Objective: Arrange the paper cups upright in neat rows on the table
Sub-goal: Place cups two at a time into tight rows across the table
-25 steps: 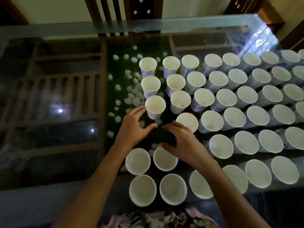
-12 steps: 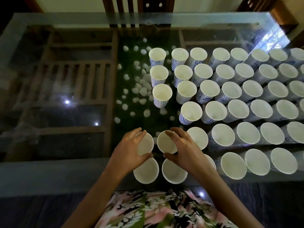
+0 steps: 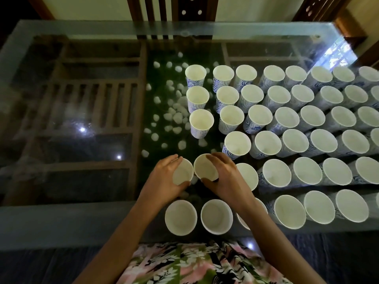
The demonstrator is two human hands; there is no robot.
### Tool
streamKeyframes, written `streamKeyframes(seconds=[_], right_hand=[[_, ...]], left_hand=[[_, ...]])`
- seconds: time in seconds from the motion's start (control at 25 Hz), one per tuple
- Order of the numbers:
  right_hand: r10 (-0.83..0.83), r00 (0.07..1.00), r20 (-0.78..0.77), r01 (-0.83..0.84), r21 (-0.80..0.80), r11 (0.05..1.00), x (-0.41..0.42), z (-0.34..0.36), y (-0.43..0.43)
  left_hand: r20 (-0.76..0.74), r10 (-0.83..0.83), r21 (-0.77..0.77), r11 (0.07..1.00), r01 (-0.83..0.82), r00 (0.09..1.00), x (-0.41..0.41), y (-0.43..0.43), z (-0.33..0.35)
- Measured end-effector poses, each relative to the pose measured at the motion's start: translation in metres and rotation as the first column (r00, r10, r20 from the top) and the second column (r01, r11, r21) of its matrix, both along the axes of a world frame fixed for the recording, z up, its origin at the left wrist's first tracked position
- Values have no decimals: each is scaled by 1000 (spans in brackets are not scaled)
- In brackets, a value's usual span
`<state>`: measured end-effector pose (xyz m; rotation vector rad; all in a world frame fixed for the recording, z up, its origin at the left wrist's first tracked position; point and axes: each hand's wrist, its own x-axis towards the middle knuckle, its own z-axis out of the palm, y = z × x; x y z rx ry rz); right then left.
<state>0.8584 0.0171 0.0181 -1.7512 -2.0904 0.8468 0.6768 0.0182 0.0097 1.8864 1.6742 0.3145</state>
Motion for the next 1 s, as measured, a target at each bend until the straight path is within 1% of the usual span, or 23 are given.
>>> streamKeyframes(seconds=[0.12,0.2,0.36,0.48,0.6,0.76,1.0], right_hand=[[-50,998,-28,50,-11,999,-2,-1,12],[-56,998,-34,55,-11,998,-2,0,19],[-23,1000,3,23,-24,999,0,0,24],[3,1000,-18,-4,-46,999,0,-1,21],[50,999,-2,-50,-58,997,0,-7,19],[-36,999,-24,36,-11,999,-2,-14,30],[-85,994,-62,86,21,996,-5,-19,45]], left_hand=[[17,25,8,1000,-25,1000,0,13,0],[13,21,13,1000,-22,1000,-2,20,1],[22,30,15,999,-30,999,-4,24,1],[18,36,26,999,-37,999,-5,24,-2],[15,40,31,999,-40,999,-5,23,-3],[22,36,24,999,-36,999,-6,22,-4],[48,44,14,999,-45,998,-6,21,-3]])
